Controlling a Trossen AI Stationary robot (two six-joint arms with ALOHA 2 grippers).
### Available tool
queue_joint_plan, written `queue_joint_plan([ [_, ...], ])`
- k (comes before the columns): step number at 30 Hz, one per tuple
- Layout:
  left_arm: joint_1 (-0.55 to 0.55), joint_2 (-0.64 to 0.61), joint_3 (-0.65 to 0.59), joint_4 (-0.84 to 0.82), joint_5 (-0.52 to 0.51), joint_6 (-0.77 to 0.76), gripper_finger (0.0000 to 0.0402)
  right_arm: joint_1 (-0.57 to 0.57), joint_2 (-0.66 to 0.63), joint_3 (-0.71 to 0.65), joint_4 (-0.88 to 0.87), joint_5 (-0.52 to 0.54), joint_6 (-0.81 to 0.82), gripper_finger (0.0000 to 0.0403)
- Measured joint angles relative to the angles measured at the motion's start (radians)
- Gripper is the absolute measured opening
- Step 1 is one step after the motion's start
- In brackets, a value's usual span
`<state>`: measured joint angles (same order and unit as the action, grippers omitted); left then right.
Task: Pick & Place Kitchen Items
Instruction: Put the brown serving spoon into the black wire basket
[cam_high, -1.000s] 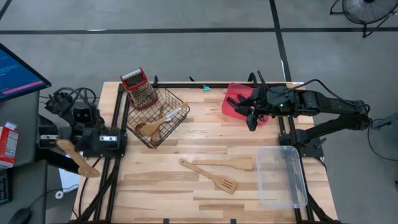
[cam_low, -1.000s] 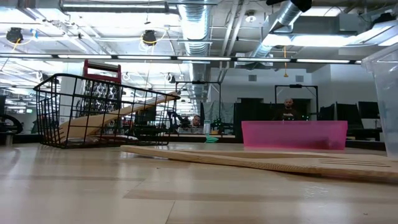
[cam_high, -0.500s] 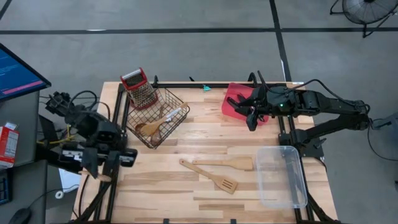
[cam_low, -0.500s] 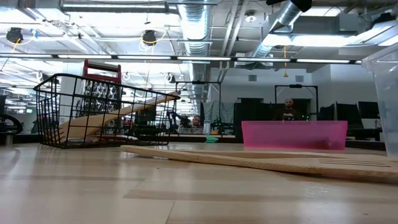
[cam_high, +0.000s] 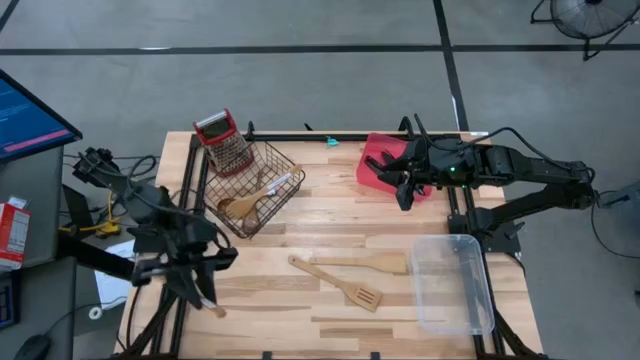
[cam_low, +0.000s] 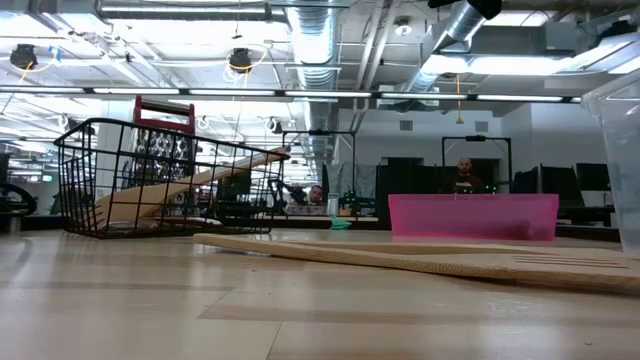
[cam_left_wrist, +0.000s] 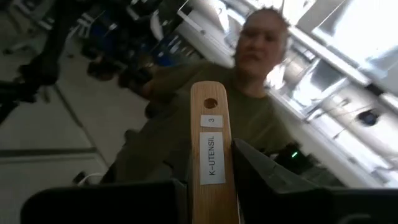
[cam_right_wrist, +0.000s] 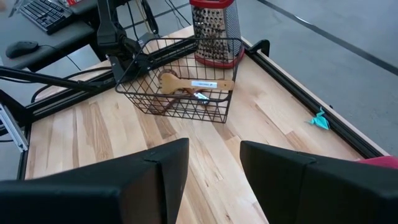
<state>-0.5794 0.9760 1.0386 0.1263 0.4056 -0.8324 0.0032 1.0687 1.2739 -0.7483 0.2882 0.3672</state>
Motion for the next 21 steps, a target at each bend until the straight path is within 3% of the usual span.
queue_joint_plan([
  [11,0.003,0.005,0.000,-0.183,-0.098,0.162,0.0058,0.000,0.000,0.000,0.000,-0.002,0.000,0.0161],
  [16,0.003,0.005,0.000,-0.330,-0.224,0.212,0.0058,0.000,0.000,0.000,0.000,-0.002,0.000,0.0161],
  [21,0.003,0.005,0.000,-0.428,-0.439,0.266,0.0058,0.000,0.000,0.000,0.000,-0.002,0.000,0.0161],
])
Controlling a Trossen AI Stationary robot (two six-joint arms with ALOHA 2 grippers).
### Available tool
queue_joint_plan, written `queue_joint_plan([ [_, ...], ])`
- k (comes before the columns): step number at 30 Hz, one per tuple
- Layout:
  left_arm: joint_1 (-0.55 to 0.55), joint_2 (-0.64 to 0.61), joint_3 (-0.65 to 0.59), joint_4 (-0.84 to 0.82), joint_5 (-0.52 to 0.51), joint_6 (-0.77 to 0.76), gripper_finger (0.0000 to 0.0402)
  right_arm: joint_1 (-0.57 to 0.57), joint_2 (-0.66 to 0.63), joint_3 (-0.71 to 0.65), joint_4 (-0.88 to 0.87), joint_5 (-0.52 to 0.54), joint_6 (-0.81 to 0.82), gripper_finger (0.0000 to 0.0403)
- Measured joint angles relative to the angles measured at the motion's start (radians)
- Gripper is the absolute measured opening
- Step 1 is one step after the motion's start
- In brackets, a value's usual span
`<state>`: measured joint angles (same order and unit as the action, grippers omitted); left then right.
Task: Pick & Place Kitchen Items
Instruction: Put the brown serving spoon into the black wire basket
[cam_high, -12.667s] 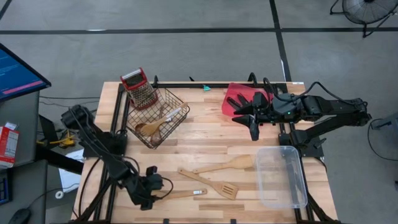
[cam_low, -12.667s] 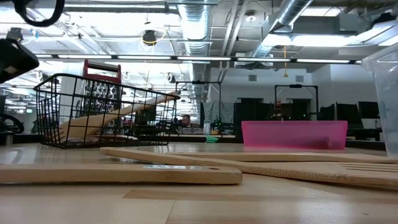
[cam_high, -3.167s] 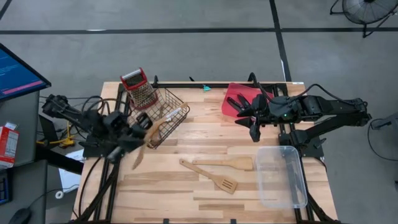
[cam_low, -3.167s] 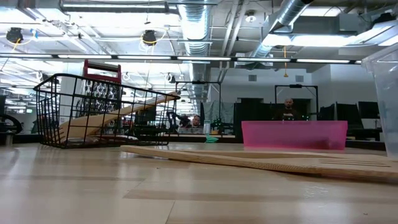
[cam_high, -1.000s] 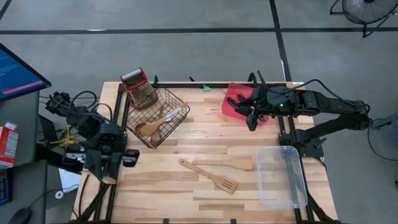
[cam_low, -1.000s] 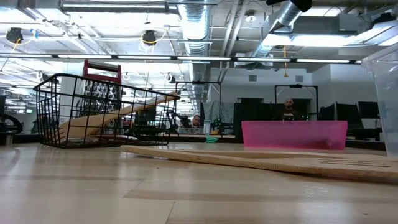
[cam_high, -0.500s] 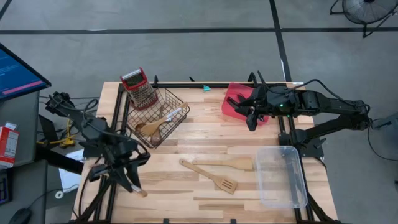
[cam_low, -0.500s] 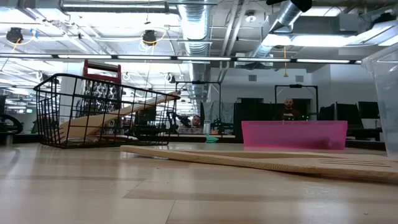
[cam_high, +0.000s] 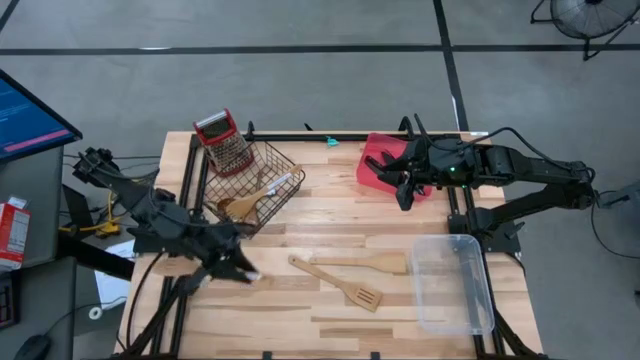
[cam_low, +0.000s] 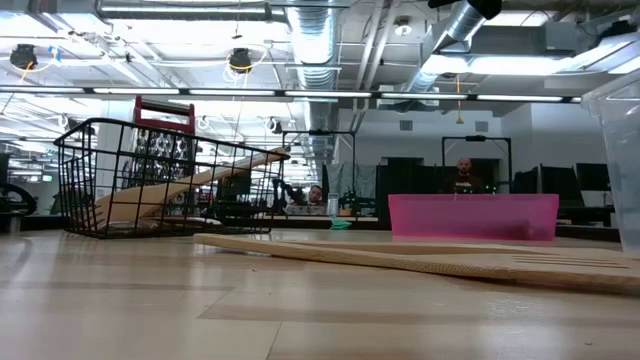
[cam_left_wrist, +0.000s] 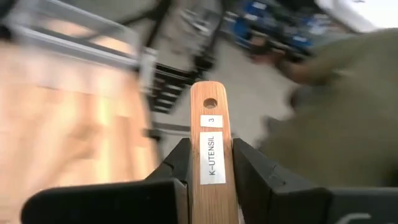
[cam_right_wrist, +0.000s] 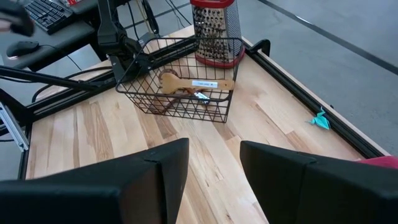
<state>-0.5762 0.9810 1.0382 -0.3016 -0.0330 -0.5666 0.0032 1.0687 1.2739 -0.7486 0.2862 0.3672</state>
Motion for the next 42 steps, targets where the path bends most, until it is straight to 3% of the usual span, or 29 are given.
queue_joint_plan([
  [11,0.000,0.000,0.000,-0.138,-0.555,0.074,0.0058,0.000,0.000,0.000,0.000,0.000,0.000,0.0161],
  [27,0.007,0.000,0.000,-0.132,-1.406,0.527,0.0059,0.000,0.000,0.000,0.000,0.000,0.000,0.0161],
  [32,0.046,0.000,0.000,-0.121,-1.535,0.638,0.0059,0.000,0.000,0.000,0.000,0.003,0.000,0.0161],
  [42,0.140,0.000,0.000,-0.116,-1.539,0.689,0.0059,0.000,0.000,0.000,0.000,0.003,0.000,0.0161],
])
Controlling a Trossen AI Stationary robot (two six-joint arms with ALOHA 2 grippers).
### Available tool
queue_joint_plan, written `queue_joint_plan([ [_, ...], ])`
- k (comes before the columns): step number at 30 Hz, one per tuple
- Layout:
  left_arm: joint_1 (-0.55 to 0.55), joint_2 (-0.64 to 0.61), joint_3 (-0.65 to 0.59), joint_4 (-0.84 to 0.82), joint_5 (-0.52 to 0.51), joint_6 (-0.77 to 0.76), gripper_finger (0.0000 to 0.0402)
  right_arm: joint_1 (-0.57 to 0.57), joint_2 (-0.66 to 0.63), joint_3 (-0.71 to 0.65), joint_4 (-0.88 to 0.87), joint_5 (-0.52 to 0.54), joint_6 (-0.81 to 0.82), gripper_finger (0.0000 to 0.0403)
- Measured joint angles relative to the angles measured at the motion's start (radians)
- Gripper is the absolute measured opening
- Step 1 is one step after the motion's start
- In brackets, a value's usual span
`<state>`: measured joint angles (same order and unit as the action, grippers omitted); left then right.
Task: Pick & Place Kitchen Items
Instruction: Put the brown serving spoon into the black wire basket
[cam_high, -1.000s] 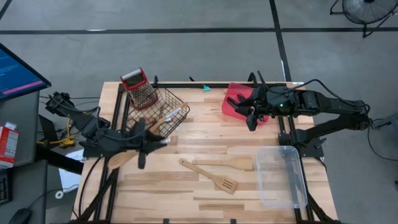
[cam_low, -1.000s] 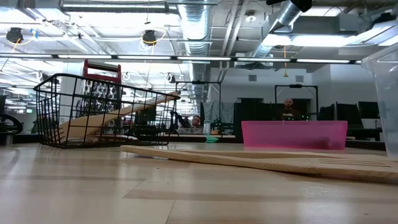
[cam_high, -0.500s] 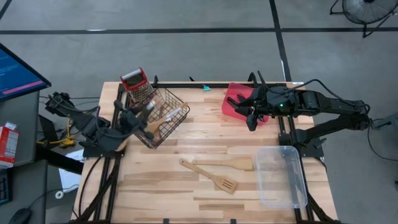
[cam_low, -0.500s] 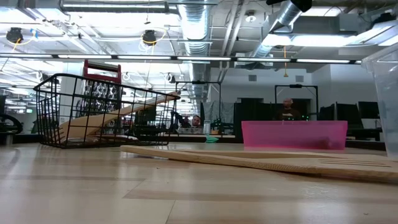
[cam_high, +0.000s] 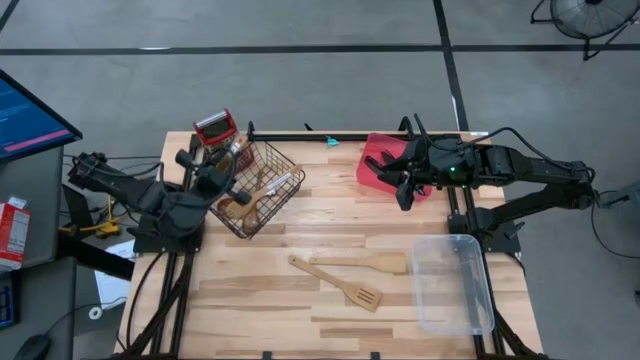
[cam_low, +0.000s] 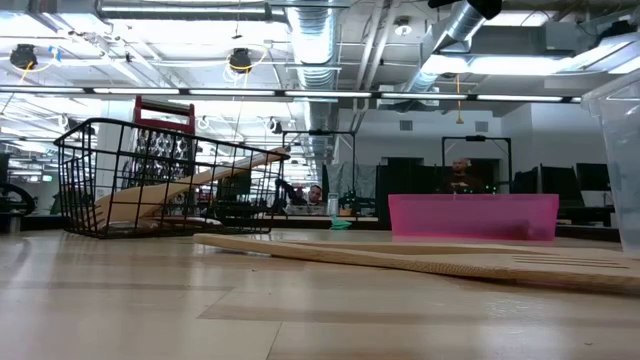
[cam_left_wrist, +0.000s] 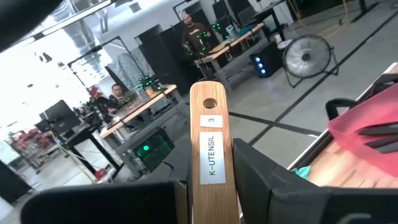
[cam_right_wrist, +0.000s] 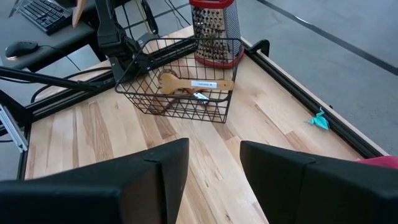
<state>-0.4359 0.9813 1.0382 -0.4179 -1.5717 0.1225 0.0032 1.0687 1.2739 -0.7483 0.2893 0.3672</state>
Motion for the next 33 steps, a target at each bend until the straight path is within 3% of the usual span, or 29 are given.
queue_joint_plan([
  [11,0.080,0.000,0.000,0.027,0.065,0.012,0.0059,0.000,0.000,0.000,0.000,0.000,0.000,0.0161],
  [16,0.147,0.000,0.000,0.089,0.243,0.043,0.0059,0.000,0.000,0.000,0.000,0.000,0.000,0.0161],
  [20,0.214,0.011,0.000,0.210,0.439,0.172,0.0059,0.000,0.000,0.000,0.000,0.000,0.000,0.0161],
  [25,0.322,0.041,0.000,0.446,0.581,0.311,0.0059,0.000,0.000,0.000,0.000,0.001,0.000,0.0161],
  [33,0.498,0.148,-0.047,0.680,0.802,0.315,0.0059,0.000,0.000,0.000,0.000,0.001,0.000,0.0161],
])
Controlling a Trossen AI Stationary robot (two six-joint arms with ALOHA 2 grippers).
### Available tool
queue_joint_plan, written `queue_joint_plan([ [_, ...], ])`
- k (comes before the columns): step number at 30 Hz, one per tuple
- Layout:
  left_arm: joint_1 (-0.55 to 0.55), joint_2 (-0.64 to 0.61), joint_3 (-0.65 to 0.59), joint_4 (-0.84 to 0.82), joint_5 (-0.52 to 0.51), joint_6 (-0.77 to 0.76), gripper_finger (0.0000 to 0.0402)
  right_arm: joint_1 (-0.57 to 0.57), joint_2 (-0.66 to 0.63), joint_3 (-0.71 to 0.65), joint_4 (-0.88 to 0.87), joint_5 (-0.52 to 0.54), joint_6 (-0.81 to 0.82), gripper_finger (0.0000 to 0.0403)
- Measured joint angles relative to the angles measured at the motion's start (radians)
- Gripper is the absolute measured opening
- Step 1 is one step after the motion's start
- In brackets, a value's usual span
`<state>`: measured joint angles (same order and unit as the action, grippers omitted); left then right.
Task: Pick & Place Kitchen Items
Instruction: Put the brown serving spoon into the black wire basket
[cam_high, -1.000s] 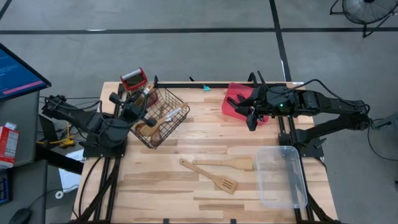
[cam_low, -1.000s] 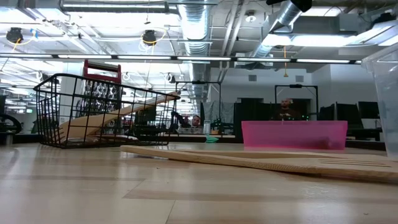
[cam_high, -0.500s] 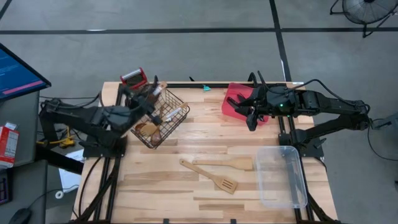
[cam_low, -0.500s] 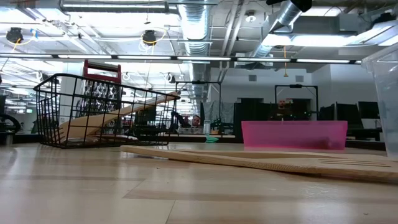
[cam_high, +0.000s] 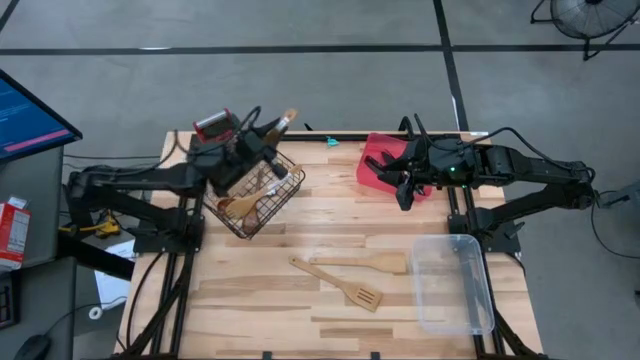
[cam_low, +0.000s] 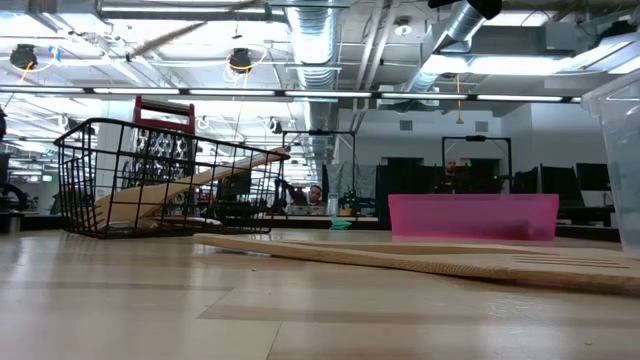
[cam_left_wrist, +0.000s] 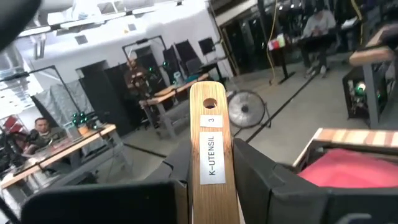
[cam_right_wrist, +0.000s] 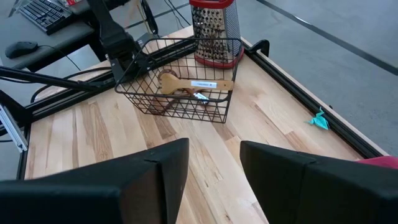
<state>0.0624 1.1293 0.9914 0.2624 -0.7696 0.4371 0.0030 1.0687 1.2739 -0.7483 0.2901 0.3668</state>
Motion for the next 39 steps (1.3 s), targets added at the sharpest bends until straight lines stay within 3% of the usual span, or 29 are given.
queue_joint_plan([
  [3,0.049,0.048,-0.036,0.065,0.042,-0.015,0.0059,0.000,0.000,0.000,0.000,0.000,0.000,0.0161],
  [15,0.158,0.173,-0.240,0.228,0.046,-0.194,0.0059,0.000,0.000,0.000,0.000,0.000,0.000,0.0161],
  [20,0.167,0.210,-0.315,0.308,0.046,-0.262,0.0059,0.000,0.000,0.000,0.000,0.000,0.000,0.0161],
  [39,0.158,0.241,-0.464,0.335,0.046,-0.464,0.0059,0.000,0.000,0.000,-0.001,0.000,-0.001,0.0161],
])
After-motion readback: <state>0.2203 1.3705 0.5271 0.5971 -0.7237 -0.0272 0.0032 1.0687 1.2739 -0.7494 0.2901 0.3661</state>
